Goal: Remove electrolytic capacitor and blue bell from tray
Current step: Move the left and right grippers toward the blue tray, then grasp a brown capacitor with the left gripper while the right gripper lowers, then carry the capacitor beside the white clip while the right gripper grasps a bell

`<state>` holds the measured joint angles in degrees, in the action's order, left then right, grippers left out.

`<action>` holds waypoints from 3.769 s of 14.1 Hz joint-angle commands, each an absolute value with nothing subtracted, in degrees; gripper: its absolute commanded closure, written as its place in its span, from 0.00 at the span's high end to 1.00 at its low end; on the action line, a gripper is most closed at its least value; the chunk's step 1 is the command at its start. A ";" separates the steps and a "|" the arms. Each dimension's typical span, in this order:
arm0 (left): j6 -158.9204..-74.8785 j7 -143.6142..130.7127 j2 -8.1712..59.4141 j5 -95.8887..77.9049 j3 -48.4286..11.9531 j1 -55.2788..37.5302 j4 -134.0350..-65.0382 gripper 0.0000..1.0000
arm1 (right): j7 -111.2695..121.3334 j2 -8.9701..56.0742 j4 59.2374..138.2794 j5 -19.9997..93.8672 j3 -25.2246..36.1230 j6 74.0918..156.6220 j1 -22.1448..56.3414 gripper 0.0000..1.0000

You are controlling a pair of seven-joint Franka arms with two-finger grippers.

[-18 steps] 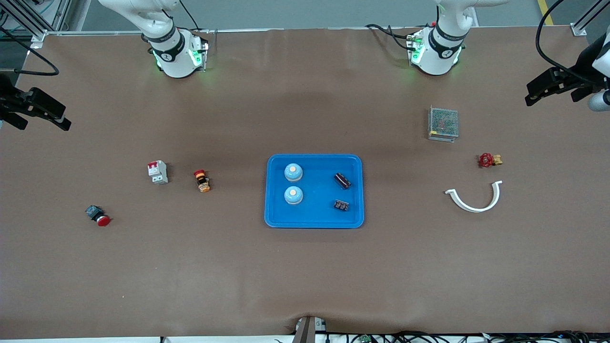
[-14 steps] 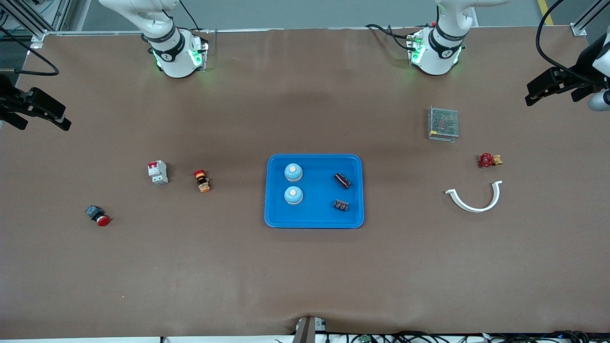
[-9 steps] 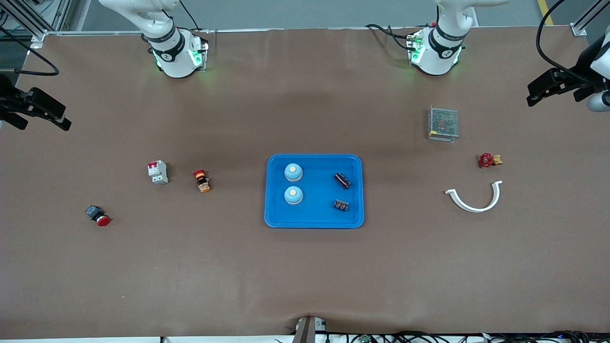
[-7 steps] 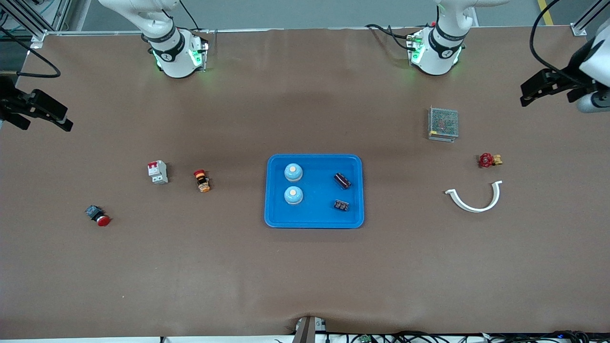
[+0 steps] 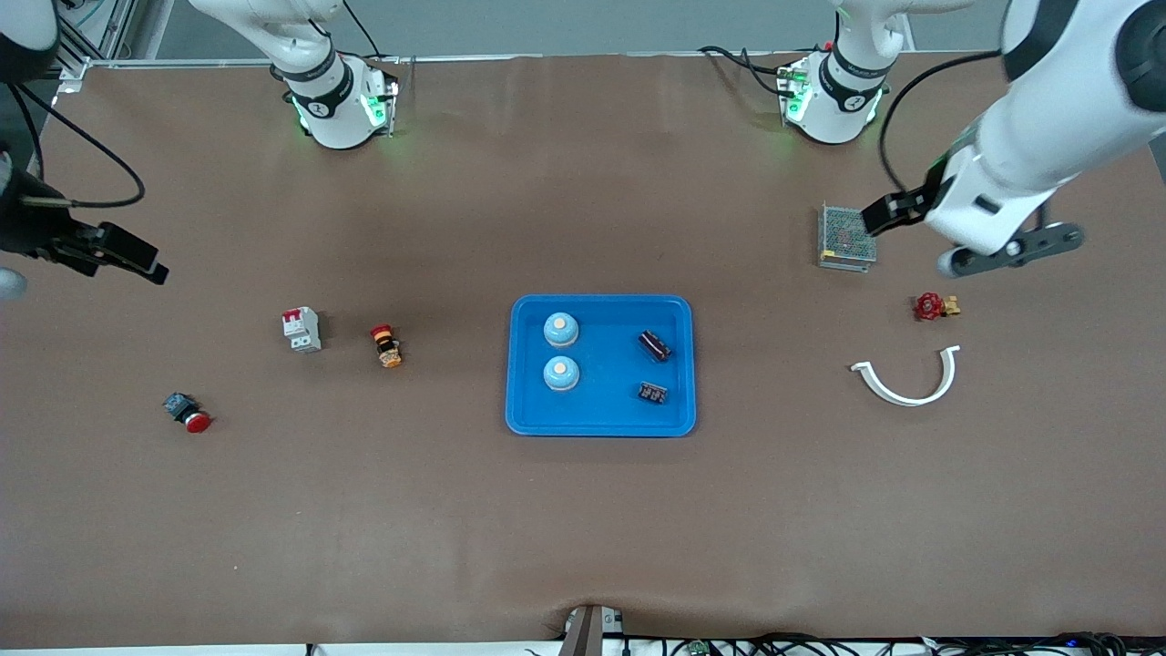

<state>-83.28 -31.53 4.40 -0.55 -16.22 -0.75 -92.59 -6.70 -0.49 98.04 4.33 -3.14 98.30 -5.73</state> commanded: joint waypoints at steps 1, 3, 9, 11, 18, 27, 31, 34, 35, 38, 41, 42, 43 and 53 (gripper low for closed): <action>-89.28 -34.80 3.52 -2.11 -18.80 -0.26 -98.42 1.00 | -8.78 -1.67 104.04 5.54 -3.60 102.38 -5.89 1.00; -94.63 -39.87 3.87 -2.11 -21.08 -0.35 -101.76 1.00 | -12.46 -1.58 107.65 5.54 -3.95 106.24 -4.58 1.00; -110.11 -54.54 8.95 -2.02 -26.79 -0.61 -110.30 0.98 | -40.90 0.69 112.85 5.45 -3.95 116.70 10.08 1.00; -113.89 -59.57 12.11 -1.67 -27.42 -1.92 -110.91 0.98 | -48.74 3.76 112.24 5.45 -3.95 119.43 14.48 1.00; -124.35 -80.65 19.68 2.28 -27.33 -6.41 -112.41 0.98 | -68.17 18.52 105.05 5.28 -3.87 126.38 27.75 1.00; -135.09 -101.49 30.48 10.27 -27.25 -10.81 -107.68 0.98 | -79.98 37.35 96.42 4.57 -3.69 136.22 35.42 1.00; -137.62 -109.23 36.46 16.86 -27.07 -12.66 -104.24 0.83 | -79.98 38.41 95.28 5.01 -3.69 136.58 36.56 1.00; -139.65 -111.35 38.58 19.68 -26.98 -12.66 -104.24 0.63 | -79.98 39.55 95.19 4.92 -3.69 136.76 37.18 1.00; -139.66 -111.53 38.76 20.04 -26.98 -12.66 -104.24 0.61 | -79.98 39.90 95.19 4.75 -3.69 136.76 37.26 1.00; -139.83 -111.53 38.85 20.04 -26.98 -12.66 -103.98 0.60 | -79.98 40.87 95.19 4.75 -3.69 138.16 38.05 1.00; -139.83 -111.62 39.72 20.30 -26.98 -12.66 -103.36 0.60 | -79.98 41.04 95.19 4.83 -3.69 138.16 38.41 1.00; -140.53 -111.62 40.07 21.00 -26.98 -12.66 -103.45 0.59 | -79.98 41.31 95.19 4.83 -3.69 138.25 38.50 1.00; -140.89 -111.80 40.43 21.53 -26.98 -12.66 -103.53 0.58 | -79.98 41.40 95.19 4.83 -3.69 138.25 38.50 1.00; -139.23 -111.18 35.70 22.94 -27.07 -12.48 -103.36 0.00 | -79.54 41.66 94.40 4.66 -3.69 138.16 40.08 0.60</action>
<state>-140.66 -110.31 39.86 21.47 -27.10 -12.33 -102.79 -78.86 40.77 96.41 4.84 -4.35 138.40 39.44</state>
